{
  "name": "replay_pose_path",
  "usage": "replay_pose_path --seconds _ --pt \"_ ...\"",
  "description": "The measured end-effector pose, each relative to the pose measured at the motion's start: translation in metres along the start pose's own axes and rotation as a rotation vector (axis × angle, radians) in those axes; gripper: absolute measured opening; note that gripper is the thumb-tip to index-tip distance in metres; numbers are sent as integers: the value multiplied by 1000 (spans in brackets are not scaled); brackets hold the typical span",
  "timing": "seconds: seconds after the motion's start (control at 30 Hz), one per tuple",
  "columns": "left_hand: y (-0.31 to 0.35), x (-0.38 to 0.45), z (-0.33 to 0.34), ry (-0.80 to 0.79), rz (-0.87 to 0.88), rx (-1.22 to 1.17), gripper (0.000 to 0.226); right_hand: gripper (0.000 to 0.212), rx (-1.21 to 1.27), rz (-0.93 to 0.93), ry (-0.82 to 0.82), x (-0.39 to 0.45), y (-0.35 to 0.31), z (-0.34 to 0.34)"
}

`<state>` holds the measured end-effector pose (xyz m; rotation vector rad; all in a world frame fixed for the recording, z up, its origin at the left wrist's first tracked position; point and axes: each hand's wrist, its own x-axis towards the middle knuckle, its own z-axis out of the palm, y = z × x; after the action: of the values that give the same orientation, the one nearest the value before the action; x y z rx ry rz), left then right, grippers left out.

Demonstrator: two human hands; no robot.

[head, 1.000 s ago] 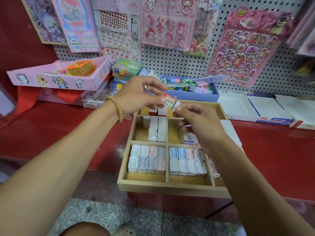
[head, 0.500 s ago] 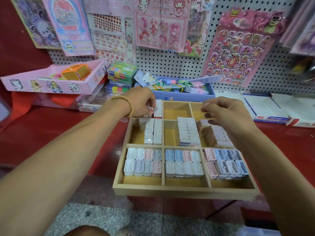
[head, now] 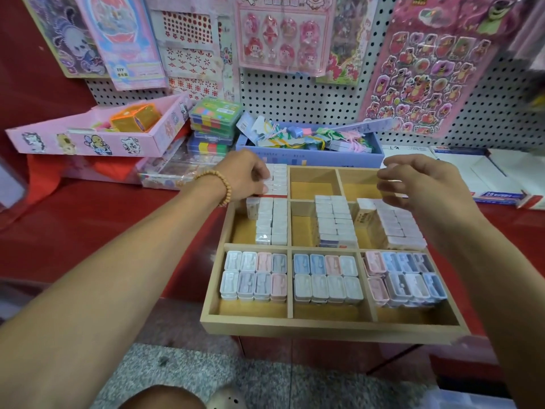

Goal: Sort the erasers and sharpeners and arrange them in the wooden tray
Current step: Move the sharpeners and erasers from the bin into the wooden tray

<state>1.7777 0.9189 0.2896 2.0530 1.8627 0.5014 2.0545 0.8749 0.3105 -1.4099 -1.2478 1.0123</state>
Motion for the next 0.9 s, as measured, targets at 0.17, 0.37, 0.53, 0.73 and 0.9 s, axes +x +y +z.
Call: replay_pose_path --seconds 0.17,0.37,0.53,0.73,0.9 --pt "-2 -1 2 18 15 -13 27 15 -19 -3 8 2 4 -6" --pt "4 -6 -4 64 8 37 21 13 -40 -20 -9 -7 3 -16" --pt "34 -37 -18 103 49 -86 14 13 -5 -64 -2 -22 -4 -37" --pt "99 -109 -16 84 130 -413 9 13 -28 -142 33 -55 -17 -76" --pt "162 -174 10 -29 143 -712 9 9 -166 -208 65 -105 -20 -121"
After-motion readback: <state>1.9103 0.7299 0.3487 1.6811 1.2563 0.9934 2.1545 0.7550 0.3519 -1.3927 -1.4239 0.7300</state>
